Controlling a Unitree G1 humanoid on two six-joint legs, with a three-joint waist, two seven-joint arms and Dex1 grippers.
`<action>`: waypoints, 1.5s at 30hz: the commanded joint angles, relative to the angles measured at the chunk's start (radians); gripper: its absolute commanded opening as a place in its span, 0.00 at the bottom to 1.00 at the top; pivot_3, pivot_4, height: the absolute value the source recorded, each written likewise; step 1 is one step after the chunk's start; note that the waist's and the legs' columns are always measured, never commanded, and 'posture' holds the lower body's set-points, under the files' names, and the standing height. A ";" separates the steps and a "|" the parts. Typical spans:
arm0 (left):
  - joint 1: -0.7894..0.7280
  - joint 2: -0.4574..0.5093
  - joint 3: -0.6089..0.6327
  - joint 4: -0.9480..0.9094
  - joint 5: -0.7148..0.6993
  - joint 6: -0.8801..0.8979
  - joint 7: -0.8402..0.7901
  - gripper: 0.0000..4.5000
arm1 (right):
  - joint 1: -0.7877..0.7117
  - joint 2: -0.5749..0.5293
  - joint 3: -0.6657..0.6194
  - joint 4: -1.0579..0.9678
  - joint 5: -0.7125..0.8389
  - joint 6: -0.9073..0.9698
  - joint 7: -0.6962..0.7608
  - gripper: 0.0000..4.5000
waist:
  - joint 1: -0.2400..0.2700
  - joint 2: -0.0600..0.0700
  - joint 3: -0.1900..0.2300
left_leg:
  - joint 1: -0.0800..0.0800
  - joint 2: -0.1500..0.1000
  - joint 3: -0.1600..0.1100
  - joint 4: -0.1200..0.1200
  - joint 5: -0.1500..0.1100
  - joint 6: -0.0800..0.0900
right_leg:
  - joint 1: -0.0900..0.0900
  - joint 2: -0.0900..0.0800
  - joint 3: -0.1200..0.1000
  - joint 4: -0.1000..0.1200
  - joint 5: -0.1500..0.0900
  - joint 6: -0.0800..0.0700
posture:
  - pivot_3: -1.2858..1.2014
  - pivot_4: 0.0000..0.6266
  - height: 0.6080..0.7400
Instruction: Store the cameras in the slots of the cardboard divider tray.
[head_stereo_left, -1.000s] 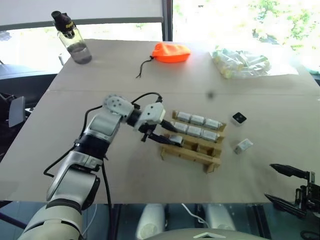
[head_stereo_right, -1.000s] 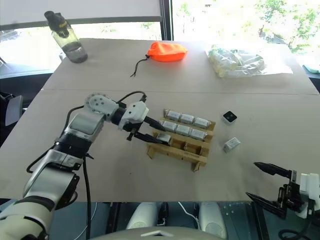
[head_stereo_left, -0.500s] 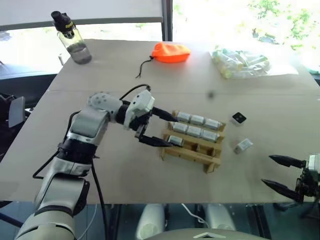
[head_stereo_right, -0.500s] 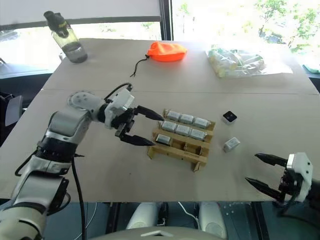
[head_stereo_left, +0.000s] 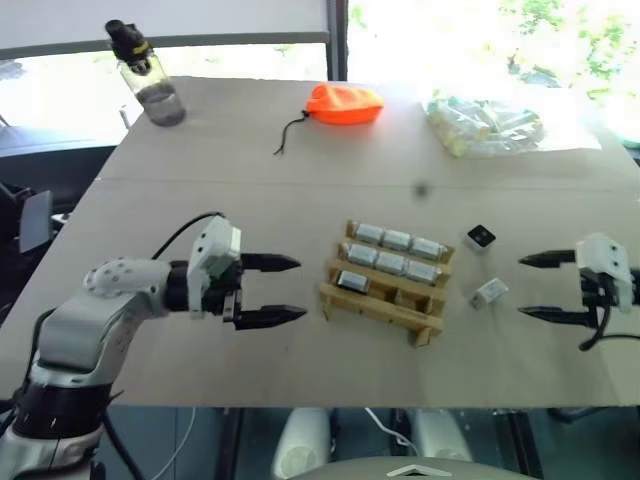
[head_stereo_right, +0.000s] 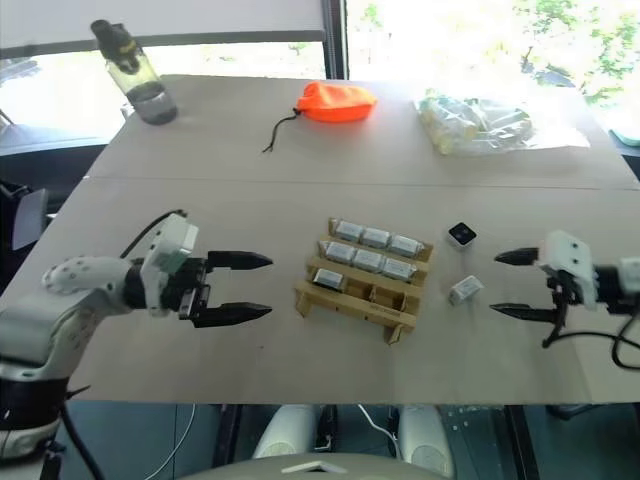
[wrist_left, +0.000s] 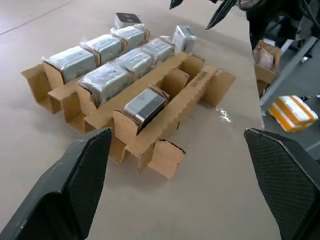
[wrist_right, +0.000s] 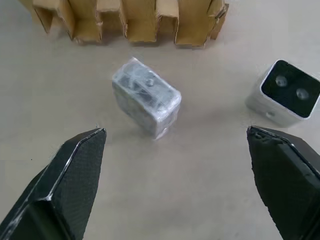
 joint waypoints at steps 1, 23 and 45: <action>0.036 0.007 0.055 -0.075 -0.032 0.002 0.041 0.98 | -0.091 -0.013 0.089 0.078 -0.043 -0.106 0.082 1.00 | 0.002 0.000 0.000 | 0.000 0.000 0.000 0.000 0.000 0.000 | 0.000 0.000 0.000 0.000 0.000 0.000 | 0.52 0.24 0.89; 0.240 0.026 0.160 -0.173 -0.008 -0.172 0.051 1.00 | -0.363 -0.051 0.551 0.236 0.042 -0.368 0.082 0.16 | -0.003 0.002 0.001 | 0.000 0.000 0.001 0.000 0.000 0.000 | 0.000 -0.005 -0.002 0.000 0.000 0.000 | 0.52 0.24 0.89; 0.077 0.075 0.056 -0.016 0.046 -0.255 -0.023 1.00 | -0.172 0.068 0.227 -0.926 0.510 1.082 -0.826 0.16 | -0.001 0.002 0.001 | -0.004 0.001 0.000 0.000 0.000 -0.001 | -0.005 -0.008 -0.003 0.000 0.001 -0.002 | 0.52 0.24 0.89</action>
